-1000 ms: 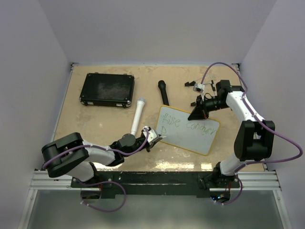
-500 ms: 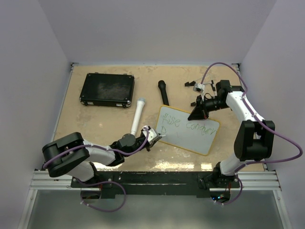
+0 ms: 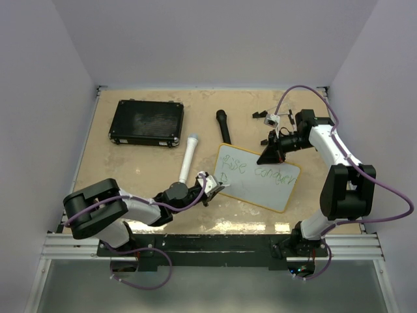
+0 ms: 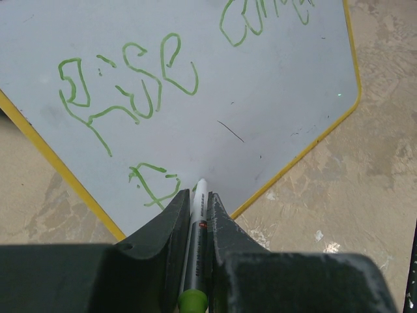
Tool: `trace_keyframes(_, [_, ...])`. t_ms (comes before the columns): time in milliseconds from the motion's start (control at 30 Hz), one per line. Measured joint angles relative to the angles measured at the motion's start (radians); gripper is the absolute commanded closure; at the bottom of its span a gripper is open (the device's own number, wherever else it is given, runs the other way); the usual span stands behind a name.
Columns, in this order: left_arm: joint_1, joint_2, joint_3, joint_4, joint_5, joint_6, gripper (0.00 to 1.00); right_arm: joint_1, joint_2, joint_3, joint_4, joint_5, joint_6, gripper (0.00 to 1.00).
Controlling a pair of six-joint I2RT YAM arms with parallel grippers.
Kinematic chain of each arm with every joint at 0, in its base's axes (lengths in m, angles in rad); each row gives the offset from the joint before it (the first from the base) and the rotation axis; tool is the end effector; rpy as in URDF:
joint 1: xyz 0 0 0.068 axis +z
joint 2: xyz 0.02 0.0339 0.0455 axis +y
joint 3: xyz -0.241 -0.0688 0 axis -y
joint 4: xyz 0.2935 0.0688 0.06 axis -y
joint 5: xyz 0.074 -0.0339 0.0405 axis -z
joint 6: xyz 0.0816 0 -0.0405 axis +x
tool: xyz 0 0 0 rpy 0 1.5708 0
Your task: Write a sentence on the whiteboard
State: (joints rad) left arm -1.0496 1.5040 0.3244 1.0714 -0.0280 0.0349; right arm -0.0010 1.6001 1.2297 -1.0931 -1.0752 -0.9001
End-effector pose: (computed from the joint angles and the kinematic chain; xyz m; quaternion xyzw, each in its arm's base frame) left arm 0.1643 -0.2815 0.0887 0.3761 0.6423 -0.3153 0.5887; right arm 0.3345 0.0714 0.1919 -0.3975 0.7606 0.4403 0.2641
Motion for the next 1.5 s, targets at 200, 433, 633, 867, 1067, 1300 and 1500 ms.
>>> trace_keyframes(200, [0.0, 0.005, 0.001, 0.014, -0.003, -0.002, 1.0, 0.0, 0.0, 0.0, 0.002, 0.0, 0.002, 1.0])
trace_keyframes(433, [0.0, 0.005, 0.001, 0.024, -0.018, -0.008, 1.0, 0.0, 0.0, 0.0, 0.002, 0.0, 0.002, 1.0])
trace_keyframes(633, [0.0, -0.003, -0.005, 0.032, -0.039, -0.008, 1.0, 0.0, 0.0, 0.0, 0.003, 0.0, 0.003, 1.0])
trace_keyframes(867, [0.002, -0.022, -0.025, 0.039, -0.063, -0.008, 1.0, 0.0, 0.0, 0.0, 0.003, 0.0, 0.003, 1.0])
trace_keyframes(1067, [0.009, -0.03, -0.04, 0.037, -0.064, -0.016, 1.0, 0.0, 0.0, 0.0, 0.003, 0.0, 0.003, 1.0])
trace_keyframes(1300, [0.011, -0.032, -0.042, 0.013, -0.049, -0.017, 1.0, 0.0, 0.0, 0.0, 0.003, 0.0, 0.003, 1.0])
trace_keyframes(1500, [0.014, -0.018, -0.04, -0.002, -0.021, -0.034, 1.0, 0.0, 0.0, 0.0, 0.003, 0.0, 0.003, 1.0])
